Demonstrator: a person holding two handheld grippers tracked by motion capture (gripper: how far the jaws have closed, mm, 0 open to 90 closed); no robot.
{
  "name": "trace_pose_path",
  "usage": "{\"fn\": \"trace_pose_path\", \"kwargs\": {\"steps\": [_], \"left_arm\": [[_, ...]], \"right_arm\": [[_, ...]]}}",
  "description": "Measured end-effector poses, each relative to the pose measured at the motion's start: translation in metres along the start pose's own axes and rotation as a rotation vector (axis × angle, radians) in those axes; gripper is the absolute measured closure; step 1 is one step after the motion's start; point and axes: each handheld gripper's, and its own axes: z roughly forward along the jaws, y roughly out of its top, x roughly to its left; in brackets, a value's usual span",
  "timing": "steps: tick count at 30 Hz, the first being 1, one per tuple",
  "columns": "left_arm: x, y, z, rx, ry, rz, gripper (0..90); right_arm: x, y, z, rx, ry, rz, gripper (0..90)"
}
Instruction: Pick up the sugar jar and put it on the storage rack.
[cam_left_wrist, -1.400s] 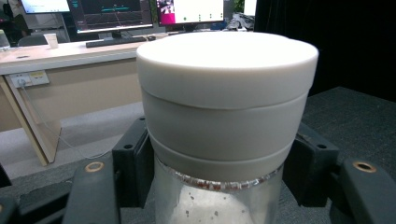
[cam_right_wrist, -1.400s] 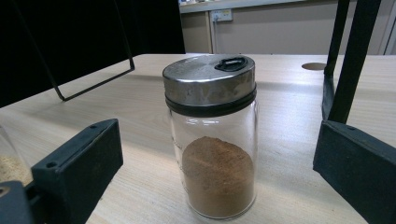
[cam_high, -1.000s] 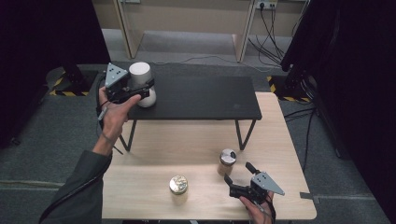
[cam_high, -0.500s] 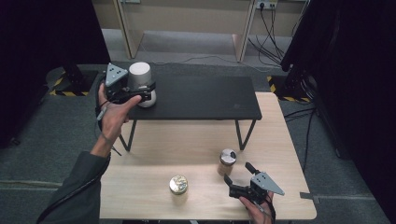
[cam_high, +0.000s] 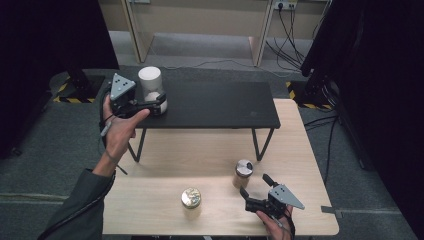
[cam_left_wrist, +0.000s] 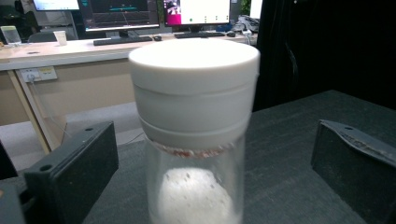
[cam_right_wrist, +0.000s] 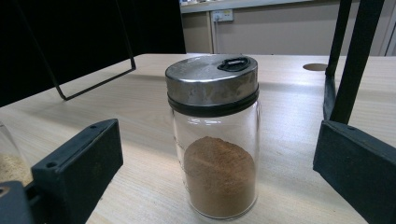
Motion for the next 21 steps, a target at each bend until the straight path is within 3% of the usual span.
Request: {"fn": "trace_pose_path", "kwargs": {"steps": [21], "left_arm": [[-0.017,-0.021,-0.023,-0.024,-0.068,-0.019,0.5]], "right_arm": [[0.0,0.0,0.0,-0.001,-0.002,0.003,1.8]]}}
